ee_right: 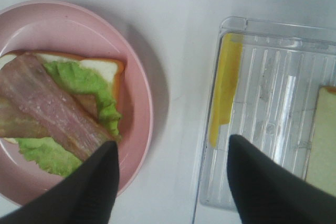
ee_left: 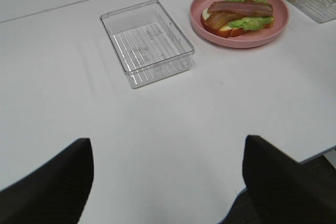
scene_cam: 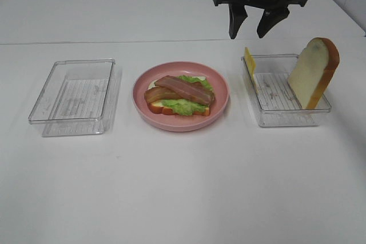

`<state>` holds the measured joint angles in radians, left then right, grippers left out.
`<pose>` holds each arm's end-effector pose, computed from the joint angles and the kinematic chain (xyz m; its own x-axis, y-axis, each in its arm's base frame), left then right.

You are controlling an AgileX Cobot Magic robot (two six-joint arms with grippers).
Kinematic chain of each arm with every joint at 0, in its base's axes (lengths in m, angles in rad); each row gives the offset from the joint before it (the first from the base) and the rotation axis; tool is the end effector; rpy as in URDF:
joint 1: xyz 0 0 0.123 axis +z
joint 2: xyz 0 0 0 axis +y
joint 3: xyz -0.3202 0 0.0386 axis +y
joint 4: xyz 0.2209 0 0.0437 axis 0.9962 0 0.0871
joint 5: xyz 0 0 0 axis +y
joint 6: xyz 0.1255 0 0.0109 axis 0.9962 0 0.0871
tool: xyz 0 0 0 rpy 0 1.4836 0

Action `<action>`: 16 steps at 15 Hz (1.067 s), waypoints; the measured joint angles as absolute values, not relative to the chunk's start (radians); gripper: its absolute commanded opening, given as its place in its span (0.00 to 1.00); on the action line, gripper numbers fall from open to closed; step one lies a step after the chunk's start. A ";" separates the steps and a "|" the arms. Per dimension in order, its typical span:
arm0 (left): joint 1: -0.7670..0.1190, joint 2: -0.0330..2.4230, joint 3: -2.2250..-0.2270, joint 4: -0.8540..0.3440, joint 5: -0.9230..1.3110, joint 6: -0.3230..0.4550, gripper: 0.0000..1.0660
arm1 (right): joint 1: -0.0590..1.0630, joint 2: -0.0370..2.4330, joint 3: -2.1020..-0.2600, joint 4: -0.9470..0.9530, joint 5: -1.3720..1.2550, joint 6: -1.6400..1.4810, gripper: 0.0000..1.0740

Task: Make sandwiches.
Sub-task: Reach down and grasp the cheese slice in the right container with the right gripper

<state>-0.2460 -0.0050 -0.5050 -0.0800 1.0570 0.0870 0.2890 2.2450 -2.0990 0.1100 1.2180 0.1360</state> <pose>-0.0373 0.0003 0.2503 -0.4143 0.1530 -0.8972 0.3236 0.9461 0.0119 0.4674 0.1525 0.2403 -0.9571 -0.1048 -0.2702 -0.1487 0.9778 0.1476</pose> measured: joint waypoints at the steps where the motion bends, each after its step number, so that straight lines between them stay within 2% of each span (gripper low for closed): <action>1: -0.246 -0.005 -0.505 -0.080 1.057 0.087 0.70 | 0.279 2.255 -2.107 0.121 1.218 0.136 0.53; 6: -0.246 -0.005 -0.505 -0.080 1.057 0.087 0.70 | 0.229 2.338 -2.130 0.137 1.219 0.136 0.49; 11: -0.246 -0.005 -0.505 -0.080 1.057 0.087 0.70 | 0.221 2.395 -2.131 0.168 1.194 0.135 0.49; 16: -0.246 -0.005 -0.505 -0.080 1.057 0.087 0.70 | 0.221 2.408 -2.131 0.168 1.171 0.137 0.40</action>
<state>-0.2460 -0.0050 -0.5050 -0.0800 1.0570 0.0870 0.2210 2.4080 -2.1310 0.1680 1.1710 0.1370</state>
